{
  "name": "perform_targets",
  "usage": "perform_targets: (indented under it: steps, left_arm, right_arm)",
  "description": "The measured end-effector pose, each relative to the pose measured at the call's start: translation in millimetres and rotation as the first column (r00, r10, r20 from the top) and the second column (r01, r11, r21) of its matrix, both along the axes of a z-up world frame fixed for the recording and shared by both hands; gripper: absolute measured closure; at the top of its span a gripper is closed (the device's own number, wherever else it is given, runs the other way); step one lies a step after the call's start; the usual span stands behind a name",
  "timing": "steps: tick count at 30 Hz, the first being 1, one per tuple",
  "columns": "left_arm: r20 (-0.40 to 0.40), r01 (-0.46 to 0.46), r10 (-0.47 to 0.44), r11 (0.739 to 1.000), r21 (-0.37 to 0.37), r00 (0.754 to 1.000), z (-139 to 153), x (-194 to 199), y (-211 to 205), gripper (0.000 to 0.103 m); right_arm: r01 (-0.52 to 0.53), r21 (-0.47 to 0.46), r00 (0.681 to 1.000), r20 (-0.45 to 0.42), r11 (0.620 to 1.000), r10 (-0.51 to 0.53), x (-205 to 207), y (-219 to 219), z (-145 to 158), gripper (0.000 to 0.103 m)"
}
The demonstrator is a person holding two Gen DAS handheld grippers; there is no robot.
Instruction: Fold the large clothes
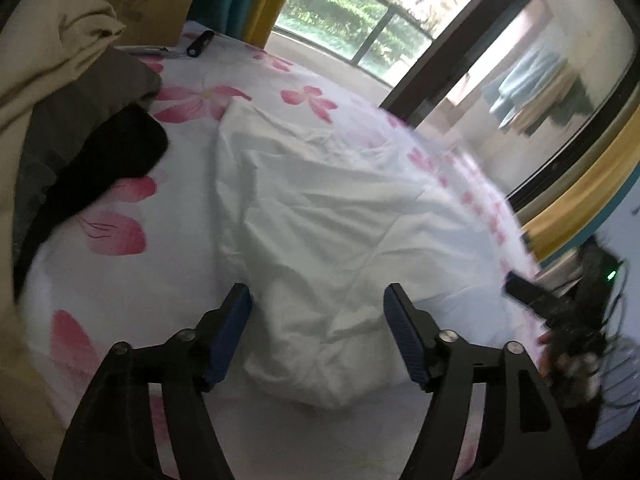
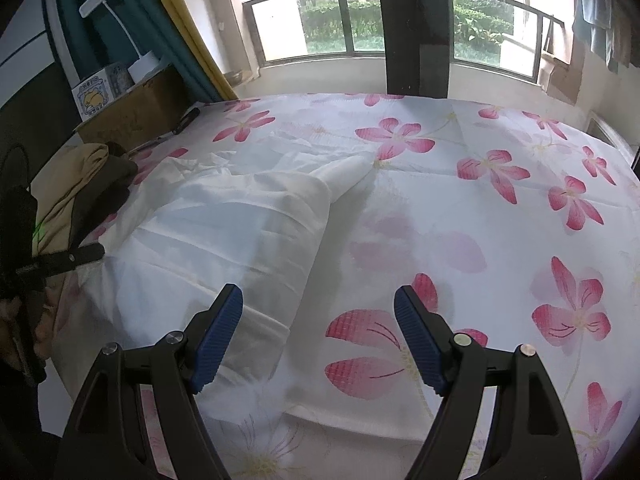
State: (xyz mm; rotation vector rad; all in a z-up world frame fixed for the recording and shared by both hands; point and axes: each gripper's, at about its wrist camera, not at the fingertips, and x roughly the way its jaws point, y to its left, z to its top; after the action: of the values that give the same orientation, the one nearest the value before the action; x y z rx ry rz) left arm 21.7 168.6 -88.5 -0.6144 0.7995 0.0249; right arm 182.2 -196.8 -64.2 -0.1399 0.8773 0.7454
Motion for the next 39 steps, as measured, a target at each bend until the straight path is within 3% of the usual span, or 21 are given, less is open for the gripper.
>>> perform_targets:
  steps: [5, 8, 13, 16, 20, 26, 33, 39]
  left_arm:
    - [-0.01, 0.004, -0.005, 0.998, -0.062, 1.0, -9, 15, -2, 0.024]
    - [-0.022, 0.024, -0.024, 1.0, -0.001, 0.999, -5, 24, -7, 0.022]
    - [-0.078, -0.039, 0.049, 0.991, 0.129, 0.996, -1, 29, 2, 0.022]
    - [-0.061, -0.04, 0.045, 0.996, 0.079, 0.997, -4, 30, 10, 0.021]
    - [-0.002, 0.047, -0.047, 0.991, -0.128, 0.999, -10, 38, 10, 0.018]
    - [0.025, 0.11, -0.107, 0.972, -0.21, 0.994, -14, 55, -11, 0.015]
    - [0.011, 0.159, -0.159, 0.975, -0.158, 0.987, -10, 70, -35, 0.012]
    - [-0.055, 0.191, -0.19, 0.982, 0.003, 0.98, -6, 84, -54, 0.012]
  right_arm:
    - [-0.009, 0.014, 1.0, -0.011, 1.0, 0.01, 1, 3, -2, 0.025]
    - [-0.013, 0.02, 1.0, -0.018, 1.0, 0.013, 3, 4, -3, 0.025]
    - [-0.005, 0.034, 1.0, -0.029, 0.999, 0.006, 7, 2, -3, 0.025]
    - [0.0, 0.046, 0.999, -0.046, 0.999, 0.002, 12, 1, -6, 0.025]
    - [-0.005, 0.058, 0.998, -0.066, 0.998, 0.009, 18, 4, -11, 0.025]
    - [-0.012, 0.073, 0.995, -0.098, 0.997, 0.019, 24, 9, -21, 0.025]
    - [-0.025, 0.094, 0.992, -0.118, 0.995, 0.036, 28, 17, -28, 0.024]
    - [-0.028, 0.148, 0.984, -0.171, 0.989, 0.053, 33, 19, -31, 0.024]
